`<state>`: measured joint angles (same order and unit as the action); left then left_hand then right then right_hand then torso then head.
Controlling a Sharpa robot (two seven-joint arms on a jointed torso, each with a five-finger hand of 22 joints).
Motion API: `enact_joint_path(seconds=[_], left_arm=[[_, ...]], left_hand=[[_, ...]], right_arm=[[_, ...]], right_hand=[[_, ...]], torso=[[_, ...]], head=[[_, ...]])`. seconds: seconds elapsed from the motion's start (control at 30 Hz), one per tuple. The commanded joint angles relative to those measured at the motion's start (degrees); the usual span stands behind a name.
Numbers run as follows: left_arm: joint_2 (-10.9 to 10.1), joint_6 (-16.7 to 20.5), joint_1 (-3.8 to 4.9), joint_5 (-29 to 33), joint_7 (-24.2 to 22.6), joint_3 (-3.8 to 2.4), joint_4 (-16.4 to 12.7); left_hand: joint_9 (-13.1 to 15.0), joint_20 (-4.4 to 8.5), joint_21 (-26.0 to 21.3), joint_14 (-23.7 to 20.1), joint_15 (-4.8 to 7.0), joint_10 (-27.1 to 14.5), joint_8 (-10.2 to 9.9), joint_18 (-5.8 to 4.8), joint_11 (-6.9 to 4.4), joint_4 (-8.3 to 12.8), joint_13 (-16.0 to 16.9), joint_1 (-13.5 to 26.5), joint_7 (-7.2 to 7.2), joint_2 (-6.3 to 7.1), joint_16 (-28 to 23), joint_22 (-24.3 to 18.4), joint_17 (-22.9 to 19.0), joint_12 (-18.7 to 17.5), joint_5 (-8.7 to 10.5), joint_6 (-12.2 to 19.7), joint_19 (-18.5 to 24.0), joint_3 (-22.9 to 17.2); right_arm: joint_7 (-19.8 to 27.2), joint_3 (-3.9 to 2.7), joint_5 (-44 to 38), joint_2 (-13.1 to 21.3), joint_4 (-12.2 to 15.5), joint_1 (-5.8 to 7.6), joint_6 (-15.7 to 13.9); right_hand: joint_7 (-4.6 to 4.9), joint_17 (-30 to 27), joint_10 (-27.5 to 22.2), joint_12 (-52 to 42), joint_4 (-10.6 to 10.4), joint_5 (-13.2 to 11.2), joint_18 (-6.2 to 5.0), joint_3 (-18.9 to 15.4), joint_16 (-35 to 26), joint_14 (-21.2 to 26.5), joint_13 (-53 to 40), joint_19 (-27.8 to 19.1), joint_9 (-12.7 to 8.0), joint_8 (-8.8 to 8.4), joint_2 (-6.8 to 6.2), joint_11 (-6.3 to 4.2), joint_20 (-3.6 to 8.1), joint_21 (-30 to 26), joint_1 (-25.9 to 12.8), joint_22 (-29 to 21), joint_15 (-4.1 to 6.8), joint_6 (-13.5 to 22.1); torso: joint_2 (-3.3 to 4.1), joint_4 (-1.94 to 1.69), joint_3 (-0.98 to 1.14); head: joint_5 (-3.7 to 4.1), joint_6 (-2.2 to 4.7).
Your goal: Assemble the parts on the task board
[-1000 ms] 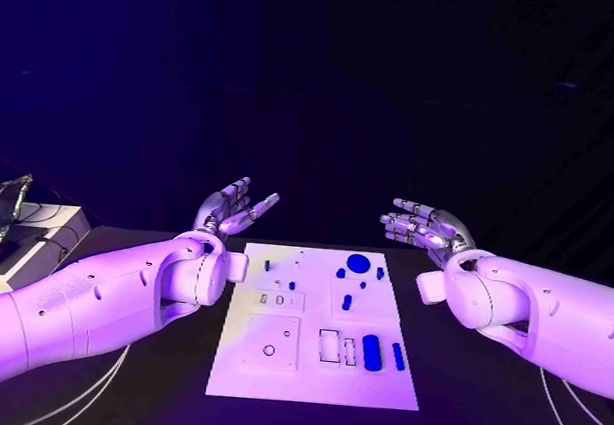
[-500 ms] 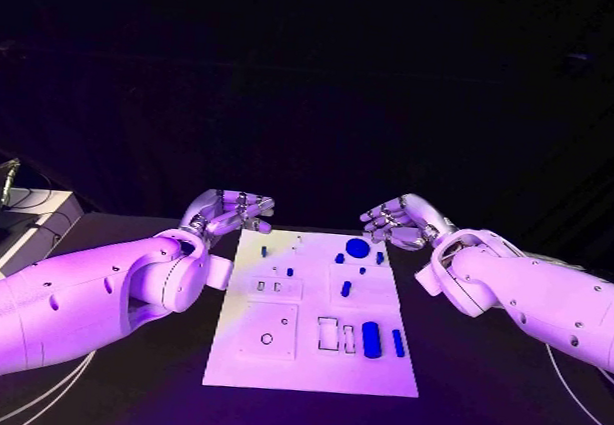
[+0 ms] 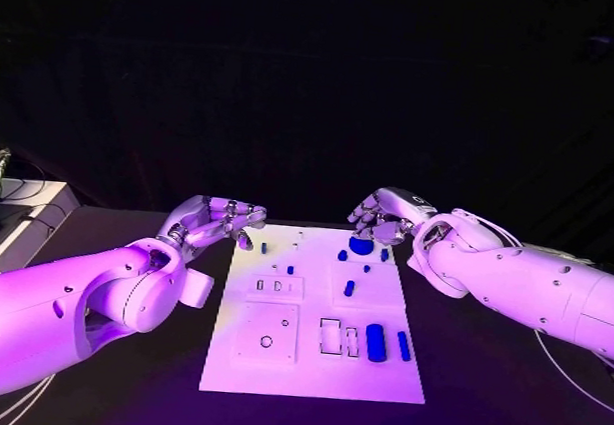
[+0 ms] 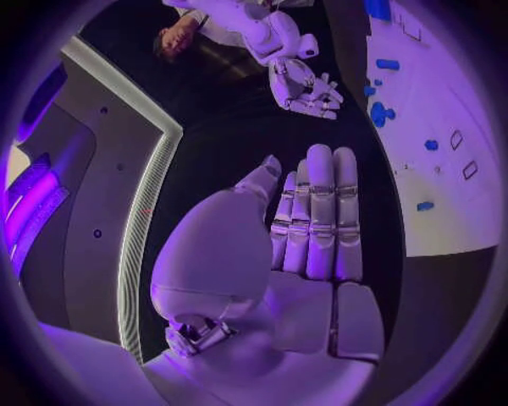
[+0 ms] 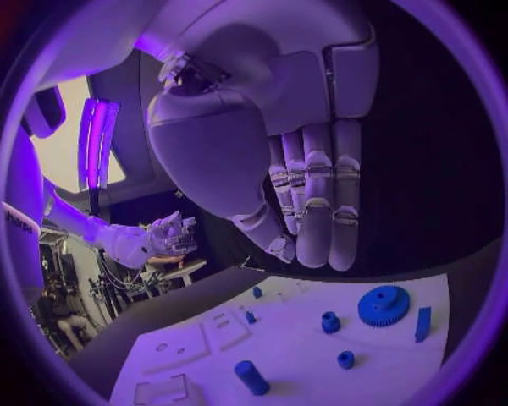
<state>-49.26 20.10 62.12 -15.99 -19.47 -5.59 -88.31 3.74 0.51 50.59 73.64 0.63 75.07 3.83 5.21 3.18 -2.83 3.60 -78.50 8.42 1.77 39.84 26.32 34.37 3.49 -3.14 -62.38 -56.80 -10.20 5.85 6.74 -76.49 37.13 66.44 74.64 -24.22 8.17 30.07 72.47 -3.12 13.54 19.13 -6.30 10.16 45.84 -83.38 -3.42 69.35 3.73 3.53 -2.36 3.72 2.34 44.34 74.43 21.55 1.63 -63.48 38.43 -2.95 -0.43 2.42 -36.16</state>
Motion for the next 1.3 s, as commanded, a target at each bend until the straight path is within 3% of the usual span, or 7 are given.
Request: enact_joint_path(seconds=[0.03,0.17,0.3,0.57,0.7,1.03,1.3], left_arm=[[-0.51,-2.28,0.05,-1.83,0.97,-0.44,-1.33],[-1.12,-2.49,0.05,-1.93,1.35,-0.91,-2.38],[-1.51,-2.75,0.05,-1.97,1.68,-1.16,-3.02],[-1.57,-2.69,0.04,-2.0,1.89,-1.29,-3.39],[-1.61,-2.71,0.03,-2.0,1.98,-1.3,-3.39],[-1.81,-2.94,0.02,-2.0,2.27,-1.31,-3.44],[-1.88,-2.97,0.02,-2.0,2.5,-1.31,-3.12]], left_hand=[[-0.03,-0.07,1.49,-0.33,-0.04,0.24,-0.16,0.86,0.16,0.15,0.07,0.7,-0.31,0.02,0.88,1.08,0.44,0.15,-0.11,-0.07,0.74,0.09],[-0.03,-0.24,2.18,-0.75,-0.19,-0.38,-0.17,1.04,0.35,0.06,0.04,0.98,-0.28,0.11,1.06,1.58,0.37,0.1,-0.1,0.02,1.26,0.2],[-0.02,-0.4,2.55,-0.73,-0.17,-0.28,-0.14,1.2,0.3,0.01,0.07,1.05,-0.36,0.07,1.13,1.83,0.12,0.16,-0.09,-0.08,1.56,0.18],[-0.04,-0.59,2.98,-0.83,-0.36,-1.32,-0.18,1.41,0.63,-0.08,0.0,1.18,-0.31,0.18,1.24,2.06,-0.3,0.08,-0.1,0.28,1.84,0.13],[-0.03,-0.71,3.1,-0.81,-0.42,-1.67,-0.16,1.5,0.71,-0.12,0.02,1.24,-0.3,0.22,1.34,2.1,-0.44,0.13,-0.09,0.39,1.92,0.12],[-0.03,-0.85,3.79,-0.94,-0.43,-1.64,-0.17,1.74,0.72,-0.23,0.01,1.31,-0.24,0.27,2.42,2.38,-0.6,0.08,-0.09,0.44,2.1,0.17],[-0.03,-0.85,3.82,-0.97,-0.45,-1.72,-0.17,1.74,0.76,-0.26,0.01,1.36,-0.2,0.29,2.47,2.39,-0.63,0.07,-0.09,0.48,2.13,0.2]], right_arm=[[-5.34,-0.03,-9.52,-0.54,-0.38,0.34,2.97],[-7.15,-0.03,-11.56,-1.01,-0.56,0.55,5.26],[-8.17,-0.01,-12.54,-1.21,-0.55,0.6,7.03],[-9.57,0.06,-14.74,-1.73,-1.41,0.41,8.94],[-9.94,0.08,-15.42,-1.9,-1.61,0.31,9.24],[-10.31,0.1,-16.39,-2.02,-1.65,0.1,10.37],[-10.54,0.11,-16.49,-1.97,-1.43,-0.12,11.53]], right_hand=[[0.04,9.37,-1.54,-0.13,-1.42,1.4,-1.75,2.73,14.3,1.76,0.0,10.5,0.11,-0.01,-2.65,0.4,0.36,18.69,-2.56,23.1,-0.1,0.41],[0.01,9.1,-1.34,-0.17,-2.12,1.35,-2.51,4.12,15.04,1.93,-0.01,10.29,0.12,0.03,-3.15,0.31,0.13,19.98,-2.34,25.3,-0.16,0.08],[-0.08,8.75,-1.1,-0.21,-2.68,1.65,-3.2,5.31,15.68,2.15,-0.05,10.48,0.15,0.06,-3.63,0.27,-0.08,19.67,-2.02,26.0,-0.19,-0.13],[0.5,8.32,-4.39,-0.26,-3.53,0.91,-4.0,4.49,15.97,2.42,-0.06,10.23,0.14,0.03,-4.88,1.29,-0.6,17.7,-2.05,24.92,-0.9,1.1],[0.52,7.78,-5.09,-0.24,-4.73,0.59,-4.64,2.98,16.41,2.54,-0.09,10.81,0.15,0.05,-4.83,1.49,-1.11,16.12,-0.91,25.24,-1.13,0.98],[0.4,6.73,-5.1,-0.22,-5.48,0.59,-4.59,3.43,17.18,2.75,-0.07,11.61,0.15,0.02,-5.07,1.46,-1.07,13.52,-0.32,28.69,-1.11,0.59],[0.32,6.37,-4.79,-0.22,-5.69,0.67,-4.5,3.8,17.39,2.81,-0.07,12.05,0.15,0.05,-5.07,1.37,-0.98,11.96,-0.41,31.05,-1.03,0.37]], torso=[[1.27,-0.88,-0.32],[1.84,-1.3,-0.54],[2.39,-1.74,-0.6],[3.32,-2.19,-0.81],[3.59,-2.35,-0.89],[4.1,-2.92,-1.05],[4.49,-3.06,-1.03]], head=[[0.71,0.3],[1.29,0.31],[1.72,0.46],[2.39,0.59],[2.6,0.61],[3.06,0.34],[3.21,0.5]])
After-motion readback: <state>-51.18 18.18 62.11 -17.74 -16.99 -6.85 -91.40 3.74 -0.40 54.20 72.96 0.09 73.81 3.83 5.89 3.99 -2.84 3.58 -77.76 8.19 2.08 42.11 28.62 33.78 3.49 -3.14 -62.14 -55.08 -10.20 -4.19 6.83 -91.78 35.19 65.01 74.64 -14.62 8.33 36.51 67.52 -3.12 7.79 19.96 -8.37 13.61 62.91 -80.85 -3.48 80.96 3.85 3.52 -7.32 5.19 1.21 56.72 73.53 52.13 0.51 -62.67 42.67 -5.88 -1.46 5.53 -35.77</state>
